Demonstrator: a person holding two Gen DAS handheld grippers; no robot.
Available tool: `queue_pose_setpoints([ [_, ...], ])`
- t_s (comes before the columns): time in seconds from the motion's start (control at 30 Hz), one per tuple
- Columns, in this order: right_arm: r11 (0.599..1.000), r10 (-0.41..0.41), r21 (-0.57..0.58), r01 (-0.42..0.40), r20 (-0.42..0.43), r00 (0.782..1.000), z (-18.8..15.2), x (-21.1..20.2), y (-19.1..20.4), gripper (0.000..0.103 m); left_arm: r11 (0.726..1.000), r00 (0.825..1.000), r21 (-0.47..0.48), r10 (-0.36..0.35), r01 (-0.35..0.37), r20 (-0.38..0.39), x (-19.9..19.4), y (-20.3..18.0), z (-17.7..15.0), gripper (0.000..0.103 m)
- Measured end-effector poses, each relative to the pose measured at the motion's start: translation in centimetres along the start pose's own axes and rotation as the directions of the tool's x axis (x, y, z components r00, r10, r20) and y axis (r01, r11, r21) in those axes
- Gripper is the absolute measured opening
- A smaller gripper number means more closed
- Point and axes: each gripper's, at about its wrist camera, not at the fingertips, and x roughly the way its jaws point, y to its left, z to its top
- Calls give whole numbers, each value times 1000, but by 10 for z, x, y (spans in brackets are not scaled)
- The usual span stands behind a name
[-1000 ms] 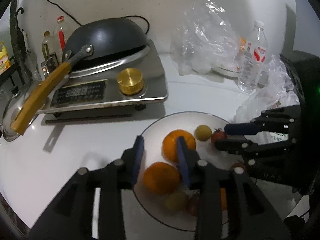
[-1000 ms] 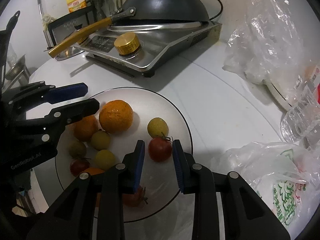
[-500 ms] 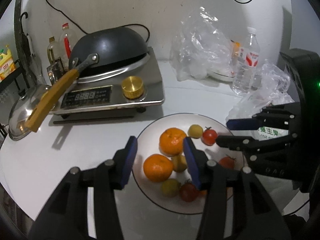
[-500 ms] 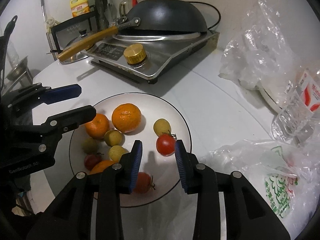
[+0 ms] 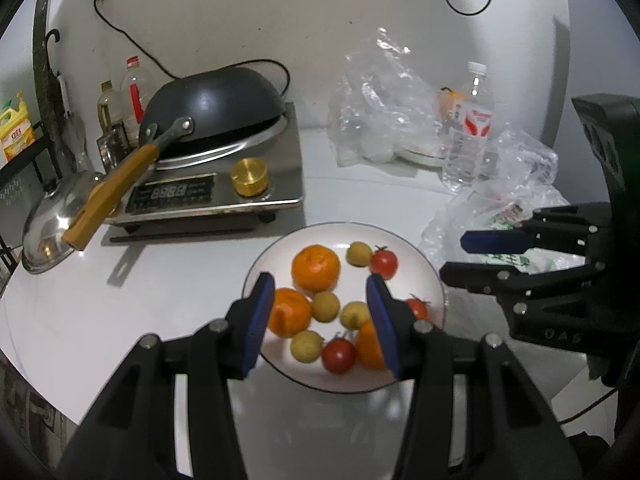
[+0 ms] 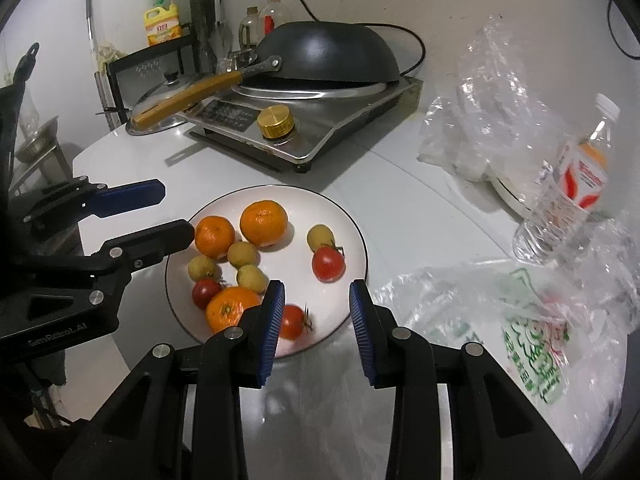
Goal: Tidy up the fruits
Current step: 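Open both grippers and lift them away from the plate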
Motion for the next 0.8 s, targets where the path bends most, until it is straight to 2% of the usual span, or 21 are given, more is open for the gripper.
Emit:
queue_pose_setpoints([
  [0.8, 993, -100, 78, 93, 93, 991, -61, -96, -26, 36, 991, 997, 122, -60, 54, 47, -53, -86, -6, 49],
])
